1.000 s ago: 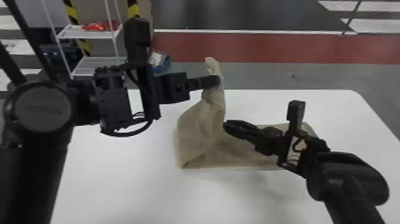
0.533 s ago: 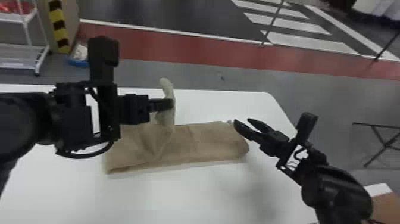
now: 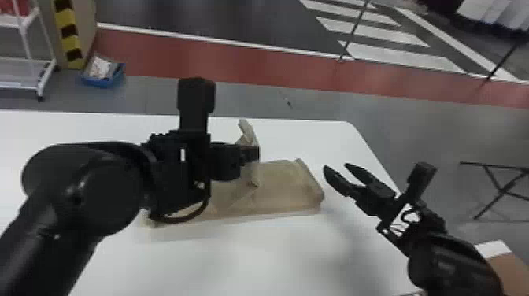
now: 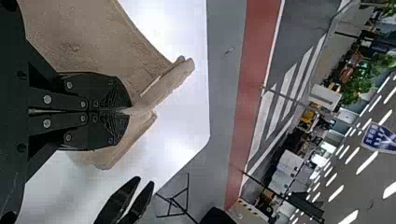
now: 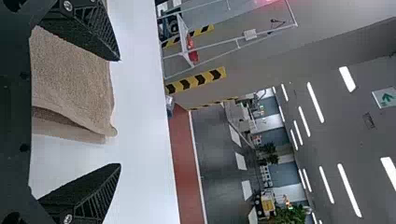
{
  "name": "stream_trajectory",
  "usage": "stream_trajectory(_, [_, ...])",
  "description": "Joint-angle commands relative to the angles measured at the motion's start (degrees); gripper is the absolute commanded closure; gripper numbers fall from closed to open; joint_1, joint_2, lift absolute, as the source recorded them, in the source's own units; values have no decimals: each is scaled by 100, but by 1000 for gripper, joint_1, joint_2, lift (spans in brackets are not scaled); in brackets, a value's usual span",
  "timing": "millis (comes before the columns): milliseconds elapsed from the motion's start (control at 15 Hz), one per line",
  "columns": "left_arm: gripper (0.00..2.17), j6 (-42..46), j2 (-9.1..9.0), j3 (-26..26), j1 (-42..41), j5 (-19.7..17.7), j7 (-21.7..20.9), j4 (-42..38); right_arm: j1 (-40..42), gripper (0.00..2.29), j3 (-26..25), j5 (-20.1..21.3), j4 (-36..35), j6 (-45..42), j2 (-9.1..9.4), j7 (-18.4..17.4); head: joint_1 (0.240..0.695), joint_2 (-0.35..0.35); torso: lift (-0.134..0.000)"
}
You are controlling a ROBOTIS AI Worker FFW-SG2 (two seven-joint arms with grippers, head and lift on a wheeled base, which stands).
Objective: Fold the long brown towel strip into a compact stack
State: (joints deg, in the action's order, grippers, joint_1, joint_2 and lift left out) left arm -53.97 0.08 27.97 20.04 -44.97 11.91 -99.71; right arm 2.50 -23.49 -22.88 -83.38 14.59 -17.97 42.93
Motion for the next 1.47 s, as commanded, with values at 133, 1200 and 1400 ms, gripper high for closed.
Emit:
stream_trajectory(133, [1750,321,-23,104,-44,-3,66,75,67,73,-156,-103,-3,14,-75,76,683,-350,-125])
stream_trajectory(1200, [1669,1903,-23,1211,70,182,-22,1367,339,73,-454,-489,-38,32,-146,234,695,-350,-125])
stream_trajectory(1400, [1669,1516,-23,1203,105,155,22,1077,322,73,-428,-489,-38,32,-146,225,695,-350,-125])
